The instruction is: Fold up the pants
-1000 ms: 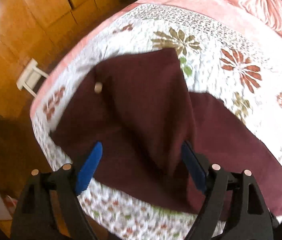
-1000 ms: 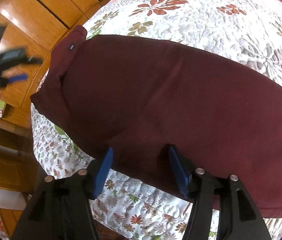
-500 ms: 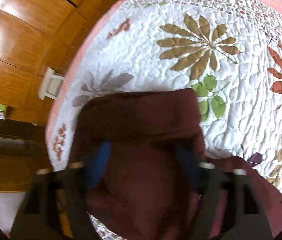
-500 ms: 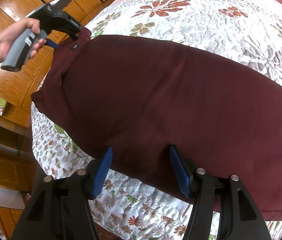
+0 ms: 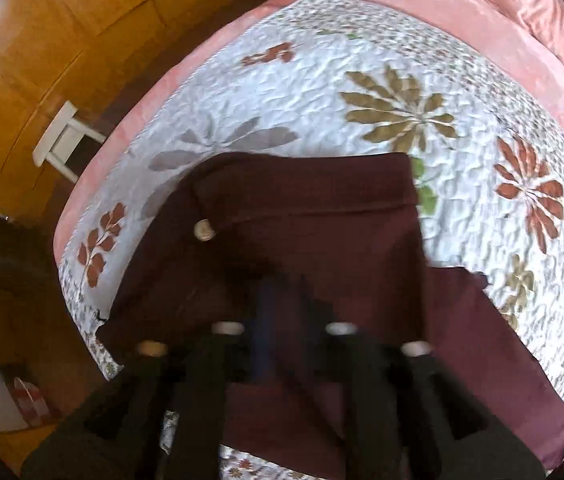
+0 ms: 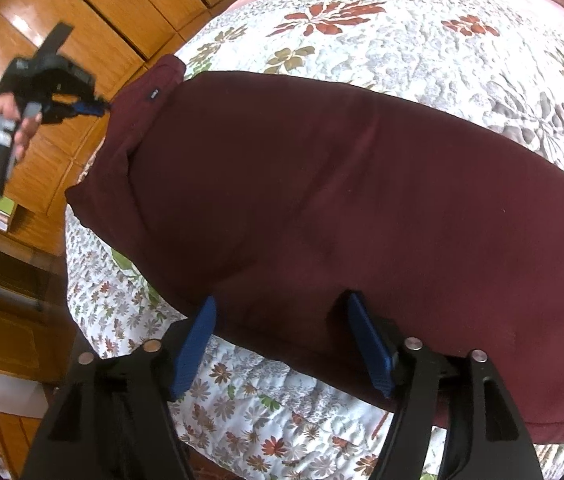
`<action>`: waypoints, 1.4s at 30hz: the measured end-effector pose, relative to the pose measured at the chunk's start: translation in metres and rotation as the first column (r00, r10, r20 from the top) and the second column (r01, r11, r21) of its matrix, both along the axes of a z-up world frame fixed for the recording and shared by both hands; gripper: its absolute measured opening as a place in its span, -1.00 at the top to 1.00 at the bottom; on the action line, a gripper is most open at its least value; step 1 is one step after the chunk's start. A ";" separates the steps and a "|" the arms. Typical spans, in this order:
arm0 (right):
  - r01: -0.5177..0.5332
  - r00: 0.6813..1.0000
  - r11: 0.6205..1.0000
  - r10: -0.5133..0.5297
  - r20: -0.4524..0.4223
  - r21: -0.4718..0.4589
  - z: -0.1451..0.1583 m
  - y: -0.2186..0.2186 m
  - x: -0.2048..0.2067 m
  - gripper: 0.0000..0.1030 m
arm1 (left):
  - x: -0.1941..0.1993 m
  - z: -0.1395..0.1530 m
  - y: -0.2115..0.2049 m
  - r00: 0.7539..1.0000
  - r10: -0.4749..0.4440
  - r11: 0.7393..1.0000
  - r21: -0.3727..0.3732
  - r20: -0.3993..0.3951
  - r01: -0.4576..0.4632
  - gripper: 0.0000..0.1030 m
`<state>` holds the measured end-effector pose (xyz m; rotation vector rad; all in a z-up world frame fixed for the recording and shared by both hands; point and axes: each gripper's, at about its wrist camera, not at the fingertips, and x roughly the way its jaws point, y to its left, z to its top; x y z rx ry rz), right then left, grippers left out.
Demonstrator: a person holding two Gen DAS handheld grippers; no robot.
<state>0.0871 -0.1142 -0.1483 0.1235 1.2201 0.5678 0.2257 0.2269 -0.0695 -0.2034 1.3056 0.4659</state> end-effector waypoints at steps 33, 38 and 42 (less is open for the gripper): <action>0.005 1.000 0.996 -0.004 -0.005 0.088 -0.003 -0.012 0.002 -0.37 | 0.001 0.017 -0.004 0.999 0.027 1.000 0.010 -0.023 -0.026 0.76; 0.004 1.000 0.998 -0.004 0.003 0.068 -0.002 -0.008 0.001 -0.38 | -0.056 0.031 0.034 0.996 0.065 0.998 -0.029 0.061 -0.063 0.75; 0.005 1.000 0.998 -0.005 0.002 0.067 0.000 -0.008 0.001 -0.38 | -0.097 0.012 0.067 0.988 0.136 0.989 -0.059 0.067 -0.132 0.54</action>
